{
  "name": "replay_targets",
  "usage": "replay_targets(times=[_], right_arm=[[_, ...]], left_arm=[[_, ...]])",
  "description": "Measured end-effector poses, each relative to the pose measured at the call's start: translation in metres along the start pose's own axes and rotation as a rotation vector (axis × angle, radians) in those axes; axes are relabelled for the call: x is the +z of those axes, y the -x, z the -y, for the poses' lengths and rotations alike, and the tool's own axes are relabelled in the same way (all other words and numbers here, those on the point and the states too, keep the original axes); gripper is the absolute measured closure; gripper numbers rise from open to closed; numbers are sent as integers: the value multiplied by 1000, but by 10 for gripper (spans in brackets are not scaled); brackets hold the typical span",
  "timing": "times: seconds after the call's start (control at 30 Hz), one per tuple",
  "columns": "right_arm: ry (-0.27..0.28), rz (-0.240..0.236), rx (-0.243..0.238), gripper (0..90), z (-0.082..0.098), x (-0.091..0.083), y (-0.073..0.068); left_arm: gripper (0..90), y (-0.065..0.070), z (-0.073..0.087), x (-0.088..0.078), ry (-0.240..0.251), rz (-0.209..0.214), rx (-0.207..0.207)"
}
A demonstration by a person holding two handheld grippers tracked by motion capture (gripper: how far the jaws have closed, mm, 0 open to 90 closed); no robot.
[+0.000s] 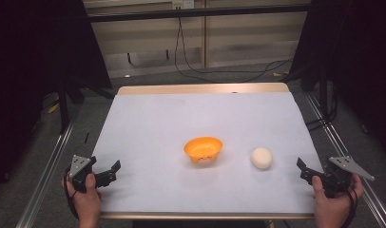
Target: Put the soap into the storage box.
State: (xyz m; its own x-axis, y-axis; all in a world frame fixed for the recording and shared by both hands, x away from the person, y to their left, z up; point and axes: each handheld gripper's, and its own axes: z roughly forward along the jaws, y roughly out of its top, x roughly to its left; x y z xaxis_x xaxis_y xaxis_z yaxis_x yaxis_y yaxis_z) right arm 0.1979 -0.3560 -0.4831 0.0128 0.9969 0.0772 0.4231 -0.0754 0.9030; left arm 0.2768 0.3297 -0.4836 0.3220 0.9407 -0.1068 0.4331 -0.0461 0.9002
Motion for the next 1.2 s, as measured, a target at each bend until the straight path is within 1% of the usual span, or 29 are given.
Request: replay_targets(times=[0.03,0.07,0.1,0.13,0.23,0.4,0.43,0.47,0.57,0.63,0.67,0.7,0.77,0.8,0.9,0.97,1.03,1.1,1.13,1.2], right_arm=[[0,0,0,29,0,0,0],[-13,19,-12,29,0,1,-2],[-13,19,-12,29,0,1,-2],[-16,31,-26,30,-1,2,-4],[-16,28,-39,38,-1,2,-5],[-11,31,-44,65,-1,2,-6],[-16,44,-50,74,-1,2,-7],[-35,49,-43,84,-2,3,-8],[-47,48,-42,88,-3,3,-9],[-60,14,-39,108,-8,1,-10],[-77,-2,-41,126,-10,1,-11],[-118,-22,-54,137,-12,1,-11],[-154,-30,-78,160,-16,0,-13],[-163,-32,-80,171,-18,-1,-14],[-175,-93,-69,188,-24,-5,-15],[-188,-115,-79,209,-26,-7,-16],[-210,-137,-96,190,-27,-6,-17],[-235,-148,-102,176,-29,-4,-19],[-235,-148,-102,176,-29,-4,-19],[-267,-172,-116,146,-31,0,-22]], left_arm=[[13,0,0,0,0,0,0],[12,0,0,0,-1,0,-1],[13,0,0,0,-1,0,-1],[12,0,0,0,-1,-1,0],[13,1,0,0,-3,0,-1],[13,0,0,0,-3,2,-4],[13,0,0,0,-3,2,-3],[13,1,0,1,-4,0,-1],[13,1,0,1,-5,-2,2],[13,1,0,1,-6,-7,10],[13,2,0,1,-7,-7,9],[13,2,0,1,-12,-10,12],[13,2,0,1,-11,-8,13],[13,2,0,1,-11,-8,13],[12,2,0,2,-19,-8,12],[12,1,-1,2,-23,-8,17],[13,2,-1,2,-20,-1,10],[15,2,-1,3,-30,-10,20],[16,2,-1,3,-30,-10,20],[16,4,-1,4,-34,-10,24]])
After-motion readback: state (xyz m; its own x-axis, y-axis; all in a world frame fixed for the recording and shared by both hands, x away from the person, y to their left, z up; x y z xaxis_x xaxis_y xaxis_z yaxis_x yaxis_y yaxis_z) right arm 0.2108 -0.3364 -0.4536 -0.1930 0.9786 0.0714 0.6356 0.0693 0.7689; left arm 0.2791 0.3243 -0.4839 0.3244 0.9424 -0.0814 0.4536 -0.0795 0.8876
